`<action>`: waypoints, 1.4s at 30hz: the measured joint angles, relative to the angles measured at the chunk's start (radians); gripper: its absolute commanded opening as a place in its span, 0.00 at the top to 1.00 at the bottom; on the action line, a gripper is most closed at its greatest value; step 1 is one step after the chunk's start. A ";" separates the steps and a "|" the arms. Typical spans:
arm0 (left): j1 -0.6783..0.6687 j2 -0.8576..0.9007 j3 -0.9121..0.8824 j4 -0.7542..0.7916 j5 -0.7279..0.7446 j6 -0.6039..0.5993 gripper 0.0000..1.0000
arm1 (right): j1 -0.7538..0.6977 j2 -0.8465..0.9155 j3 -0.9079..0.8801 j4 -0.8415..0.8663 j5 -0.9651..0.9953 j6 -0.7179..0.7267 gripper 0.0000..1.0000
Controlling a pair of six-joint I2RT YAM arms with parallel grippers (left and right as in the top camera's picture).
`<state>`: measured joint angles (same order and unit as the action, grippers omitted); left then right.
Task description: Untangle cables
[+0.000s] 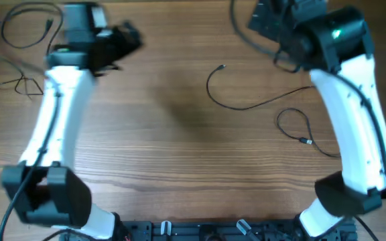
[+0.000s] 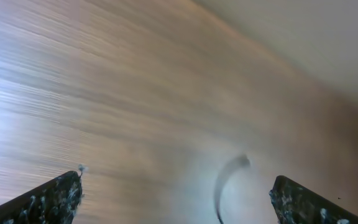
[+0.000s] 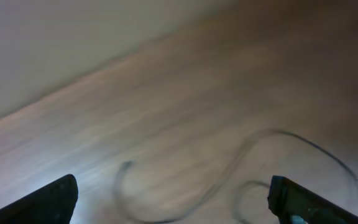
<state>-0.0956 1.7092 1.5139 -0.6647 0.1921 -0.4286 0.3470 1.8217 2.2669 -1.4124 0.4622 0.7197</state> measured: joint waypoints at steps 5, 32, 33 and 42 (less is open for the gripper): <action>-0.171 0.068 -0.002 -0.024 0.000 0.138 0.00 | -0.344 0.046 0.000 -0.107 -0.106 0.018 0.00; -0.192 0.087 -0.003 -0.049 -0.121 0.204 0.00 | -0.449 0.112 -0.912 0.700 -0.605 0.065 0.32; -0.192 0.087 -0.003 -0.050 -0.121 0.204 0.00 | -0.443 0.112 -0.925 0.723 -0.605 0.073 0.32; -0.192 0.087 -0.003 -0.050 -0.121 0.204 0.00 | -0.398 0.112 -1.033 0.748 -0.547 0.217 0.34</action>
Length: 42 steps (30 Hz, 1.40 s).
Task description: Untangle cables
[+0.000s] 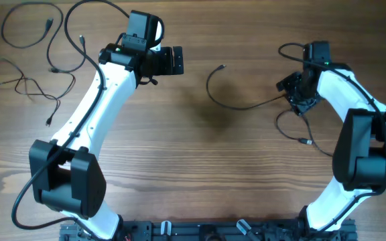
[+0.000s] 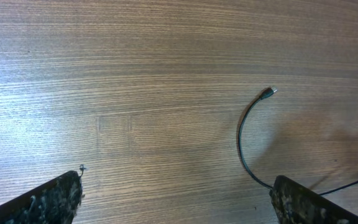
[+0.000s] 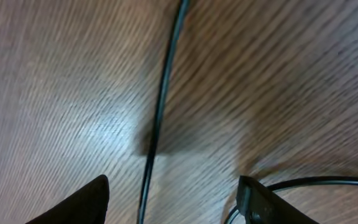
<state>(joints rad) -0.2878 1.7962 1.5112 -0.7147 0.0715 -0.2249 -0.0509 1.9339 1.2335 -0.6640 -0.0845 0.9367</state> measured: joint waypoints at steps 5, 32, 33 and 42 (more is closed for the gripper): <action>0.000 0.000 0.000 0.000 0.000 0.000 0.00 | 0.000 0.000 -0.004 0.060 0.008 0.026 0.68; 0.185 0.005 0.032 0.133 0.367 -0.303 0.00 | 0.175 -0.477 0.132 0.199 -0.827 -0.974 0.96; 0.207 0.004 0.034 0.145 0.412 -0.344 0.00 | 0.175 -0.477 0.130 0.240 -0.865 -0.987 0.96; 0.285 -0.003 0.040 0.166 0.750 -0.874 0.00 | 0.189 -0.583 0.129 0.418 -1.062 -0.938 0.96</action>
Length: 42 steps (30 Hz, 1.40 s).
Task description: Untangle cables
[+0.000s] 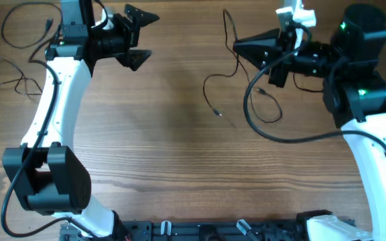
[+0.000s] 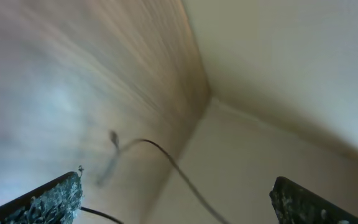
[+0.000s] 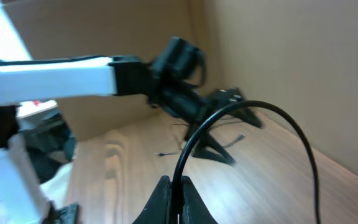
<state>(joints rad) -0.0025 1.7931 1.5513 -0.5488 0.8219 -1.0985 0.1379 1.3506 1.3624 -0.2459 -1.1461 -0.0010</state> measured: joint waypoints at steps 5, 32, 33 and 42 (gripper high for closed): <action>-0.045 0.000 0.000 0.005 0.095 -0.219 0.01 | 0.074 -0.002 0.000 0.002 -0.021 0.000 0.96; -0.106 0.000 0.000 0.038 0.239 -0.465 0.17 | 0.168 -0.002 0.000 -0.085 0.322 -0.013 0.96; -0.106 0.000 0.000 0.038 0.238 -0.475 0.17 | 0.168 -0.002 0.000 -0.079 0.325 -0.013 0.96; -0.144 0.000 0.000 0.041 0.306 -0.565 0.28 | 0.212 -0.002 0.000 -0.059 0.333 -0.003 0.96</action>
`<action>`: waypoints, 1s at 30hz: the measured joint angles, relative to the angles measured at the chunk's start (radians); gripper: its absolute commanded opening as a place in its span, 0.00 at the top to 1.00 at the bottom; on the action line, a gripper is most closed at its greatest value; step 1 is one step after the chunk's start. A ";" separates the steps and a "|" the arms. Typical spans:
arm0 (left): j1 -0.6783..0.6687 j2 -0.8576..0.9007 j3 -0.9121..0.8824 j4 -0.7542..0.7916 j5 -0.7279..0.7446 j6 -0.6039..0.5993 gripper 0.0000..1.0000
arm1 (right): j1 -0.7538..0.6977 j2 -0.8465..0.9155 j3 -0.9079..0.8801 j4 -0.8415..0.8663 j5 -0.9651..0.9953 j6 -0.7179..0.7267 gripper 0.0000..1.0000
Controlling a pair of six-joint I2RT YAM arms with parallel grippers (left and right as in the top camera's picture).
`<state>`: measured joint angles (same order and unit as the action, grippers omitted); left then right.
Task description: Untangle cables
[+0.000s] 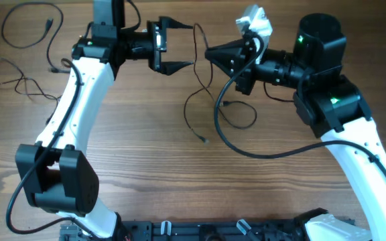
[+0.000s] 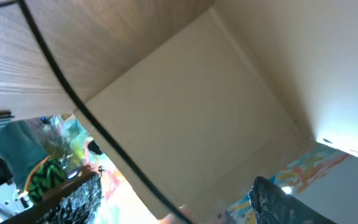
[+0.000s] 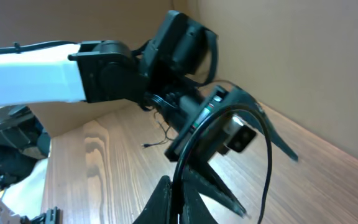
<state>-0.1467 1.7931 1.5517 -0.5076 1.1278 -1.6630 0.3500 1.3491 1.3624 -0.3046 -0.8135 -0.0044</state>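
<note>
A thin black cable (image 1: pixel 187 114) hangs from my right gripper (image 1: pixel 209 52), which is shut on it high above the table's middle; its plug end (image 1: pixel 203 139) dangles near the wood. In the right wrist view the gripper (image 3: pixel 178 182) pinches the cable, which arches up and drops at the right (image 3: pixel 269 155). My left gripper (image 1: pixel 187 45) faces it, open, one finger on each side of the hanging cable. In the left wrist view the cable (image 2: pixel 73 99) runs diagonally between the spread fingers of that gripper (image 2: pixel 176 180).
Two more thin black cables lie at the table's far left: a coil at the back corner (image 1: pixel 25 27) and a tangled one (image 1: pixel 12 77) nearer. A thick black lead (image 1: pixel 246 148) loops beneath the right arm. The table's back edge runs just behind both grippers.
My left gripper has moved right from the back left to face the right gripper, its open jaws now around the hanging cable. The right gripper has shifted slightly left, still holding the cable.
First both grippers were at the back and the cable lay flat right of centre. Then the right gripper was down at the cable and the left open over the middle. Later the right held the cable lifted; now the open left gripper straddles it.
</note>
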 measured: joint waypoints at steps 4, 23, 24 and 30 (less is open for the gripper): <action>-0.010 0.000 0.000 0.000 0.008 -0.018 0.37 | 0.004 0.000 0.000 0.008 -0.001 0.004 0.96; -0.010 0.000 0.000 0.000 0.084 -0.068 0.71 | 0.027 0.000 0.000 0.056 -0.076 0.030 0.96; -0.010 0.000 0.000 0.000 0.088 -0.068 0.79 | 0.027 0.000 0.000 0.056 -0.076 0.030 0.96; -0.010 0.000 0.002 0.000 0.065 -0.050 0.96 | 0.027 0.000 0.000 0.043 -0.032 0.058 0.96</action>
<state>-0.1570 1.7931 1.5532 -0.5072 1.1927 -1.7134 0.3775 1.3491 1.3624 -0.2615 -0.8455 0.0536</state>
